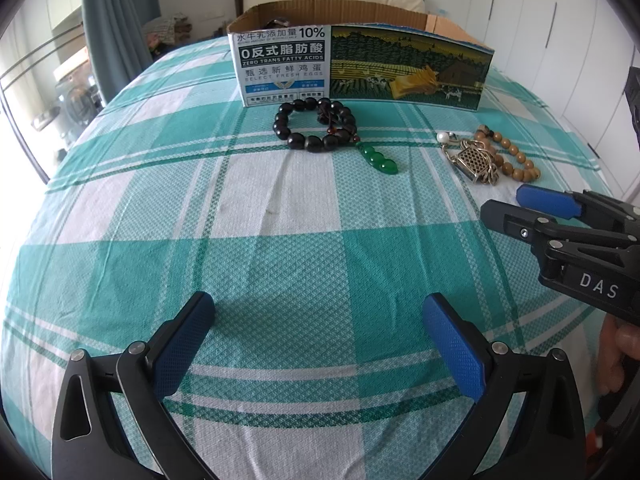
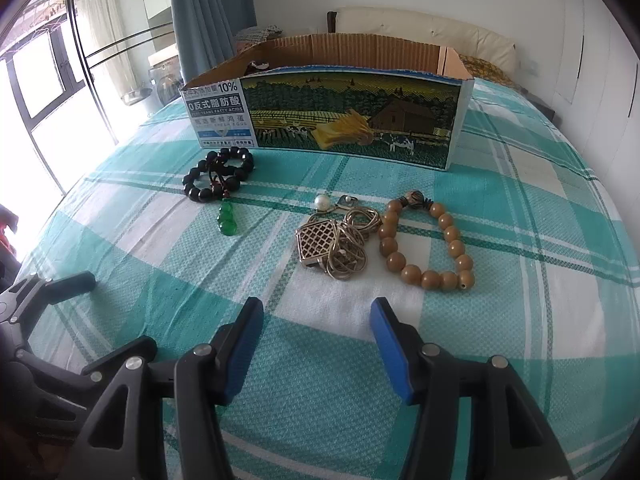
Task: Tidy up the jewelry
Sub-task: 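Grasp the silver chain pendant with the right tool while the left tool grasps the green jade pendant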
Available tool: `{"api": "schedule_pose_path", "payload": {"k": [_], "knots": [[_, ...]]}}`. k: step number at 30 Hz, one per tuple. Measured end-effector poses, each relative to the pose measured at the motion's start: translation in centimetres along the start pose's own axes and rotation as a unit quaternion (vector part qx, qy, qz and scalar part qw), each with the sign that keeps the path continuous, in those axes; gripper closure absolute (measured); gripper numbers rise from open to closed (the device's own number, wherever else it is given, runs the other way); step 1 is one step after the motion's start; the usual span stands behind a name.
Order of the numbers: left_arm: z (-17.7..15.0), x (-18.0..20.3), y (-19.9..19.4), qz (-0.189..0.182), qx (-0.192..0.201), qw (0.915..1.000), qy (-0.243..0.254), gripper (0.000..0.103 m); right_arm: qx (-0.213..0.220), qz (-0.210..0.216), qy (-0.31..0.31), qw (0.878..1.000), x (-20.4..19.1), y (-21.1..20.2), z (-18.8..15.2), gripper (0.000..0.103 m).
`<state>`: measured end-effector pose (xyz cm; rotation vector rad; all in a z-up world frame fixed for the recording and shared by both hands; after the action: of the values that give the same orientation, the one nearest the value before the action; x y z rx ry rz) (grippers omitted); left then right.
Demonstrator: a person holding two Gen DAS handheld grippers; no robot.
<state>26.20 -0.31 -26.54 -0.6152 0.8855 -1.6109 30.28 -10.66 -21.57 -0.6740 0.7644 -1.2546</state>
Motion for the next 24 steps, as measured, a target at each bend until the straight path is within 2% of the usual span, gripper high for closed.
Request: {"api": "schedule_pose_path", "payload": {"k": [11,20,24], "knots": [[0.0,0.0,0.0,0.000,0.000,1.0000,0.000,0.000,0.004,-0.001,-0.004,1.000,0.0,1.2,1.5,0.046],[0.0,0.0,0.0,0.000,0.000,1.0000,-0.001,0.000,0.009,0.025,0.027,0.999,1.0,2.1,3.2,0.046],[0.0,0.0,0.0,0.000,0.000,1.0000,0.000,0.000,0.010,0.014,0.019,1.000,0.7,2.5,3.5,0.046]]}}
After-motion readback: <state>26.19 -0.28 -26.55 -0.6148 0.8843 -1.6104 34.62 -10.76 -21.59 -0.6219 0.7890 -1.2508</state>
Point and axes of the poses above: each gripper's, at about its wrist camera, not at the fingertips, and y roughly the way its jaws point, x to its right, z to its top, the point moved 9 cm from there along y, roughly the way its jaws point, and after that the axes turned 8 degrees about y, right-handed, at the moved point
